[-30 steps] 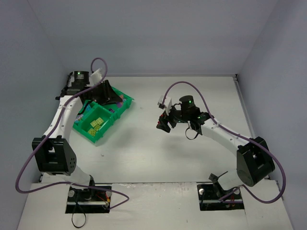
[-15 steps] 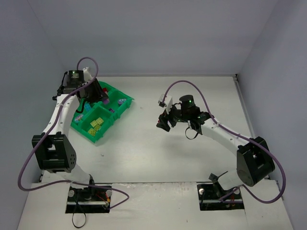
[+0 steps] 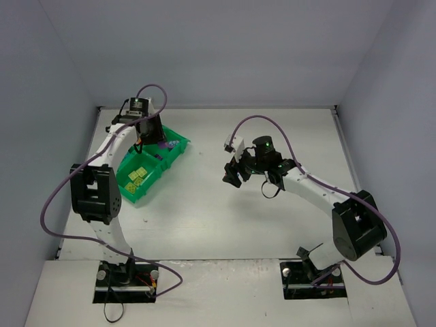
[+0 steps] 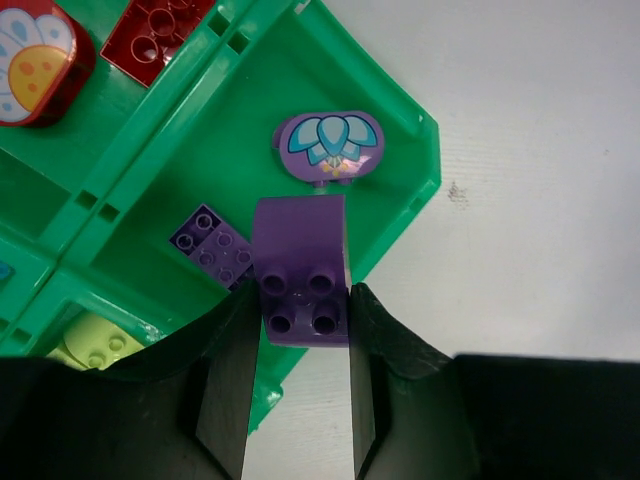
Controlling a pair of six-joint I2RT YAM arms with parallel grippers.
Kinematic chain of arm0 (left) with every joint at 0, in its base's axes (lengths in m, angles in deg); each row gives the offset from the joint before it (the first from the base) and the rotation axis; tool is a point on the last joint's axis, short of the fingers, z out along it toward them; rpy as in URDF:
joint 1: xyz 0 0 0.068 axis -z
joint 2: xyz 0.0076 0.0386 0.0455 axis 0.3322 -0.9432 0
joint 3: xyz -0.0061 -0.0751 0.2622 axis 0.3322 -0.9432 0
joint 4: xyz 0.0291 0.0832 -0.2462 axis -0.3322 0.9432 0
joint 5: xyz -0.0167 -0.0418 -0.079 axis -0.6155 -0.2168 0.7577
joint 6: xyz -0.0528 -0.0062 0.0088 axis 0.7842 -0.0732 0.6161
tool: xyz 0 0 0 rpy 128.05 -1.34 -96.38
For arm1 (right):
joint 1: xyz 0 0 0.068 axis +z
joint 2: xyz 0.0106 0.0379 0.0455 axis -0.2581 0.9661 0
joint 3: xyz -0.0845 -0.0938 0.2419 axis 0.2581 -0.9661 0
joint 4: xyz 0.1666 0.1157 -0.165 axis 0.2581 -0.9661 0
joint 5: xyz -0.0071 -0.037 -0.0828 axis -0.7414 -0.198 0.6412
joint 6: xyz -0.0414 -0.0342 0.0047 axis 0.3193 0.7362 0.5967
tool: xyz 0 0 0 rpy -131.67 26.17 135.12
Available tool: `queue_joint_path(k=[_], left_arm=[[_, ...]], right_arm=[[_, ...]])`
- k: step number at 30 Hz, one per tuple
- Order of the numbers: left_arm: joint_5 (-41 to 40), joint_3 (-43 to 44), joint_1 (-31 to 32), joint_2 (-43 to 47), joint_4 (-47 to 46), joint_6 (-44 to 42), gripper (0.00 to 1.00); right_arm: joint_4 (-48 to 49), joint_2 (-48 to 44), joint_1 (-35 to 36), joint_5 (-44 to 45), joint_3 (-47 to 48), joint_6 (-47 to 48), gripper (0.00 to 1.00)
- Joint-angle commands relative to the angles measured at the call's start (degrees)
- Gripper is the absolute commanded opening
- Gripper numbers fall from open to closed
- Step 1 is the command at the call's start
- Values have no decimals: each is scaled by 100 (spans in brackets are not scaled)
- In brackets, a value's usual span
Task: Sort the legos into containers by color
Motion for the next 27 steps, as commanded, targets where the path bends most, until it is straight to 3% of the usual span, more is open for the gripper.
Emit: queue_joint_path(k=[1,6,8,10,13,18,21,27], left_arm=[[-469,442,9,-112,-222,-52,19],[-671,644,35,-377,-116,-61,27],[-689,688,53,-456,-116,-105,36],[-654,723,70,-509,-81,-123,54],[-715,741,158,-439,-72,-140,65],[-409,741,290,-79,-28,-61,67],[171,636,536,280,-98,-26,67],[2666,206,966,712,-634,378,67]], right_arm=[[275,-31,-9,38,381,-57,8],[231,-57,-9,108,381,-83,8],[222,-75,-9,117,363,-118,8],[231,-83,-9,126,354,-171,8],[230,-101,-9,117,389,-250,8],[274,-154,0,-40,495,-268,9],[424,-198,17,-137,442,-189,9],[485,-224,17,-392,670,4,10]])
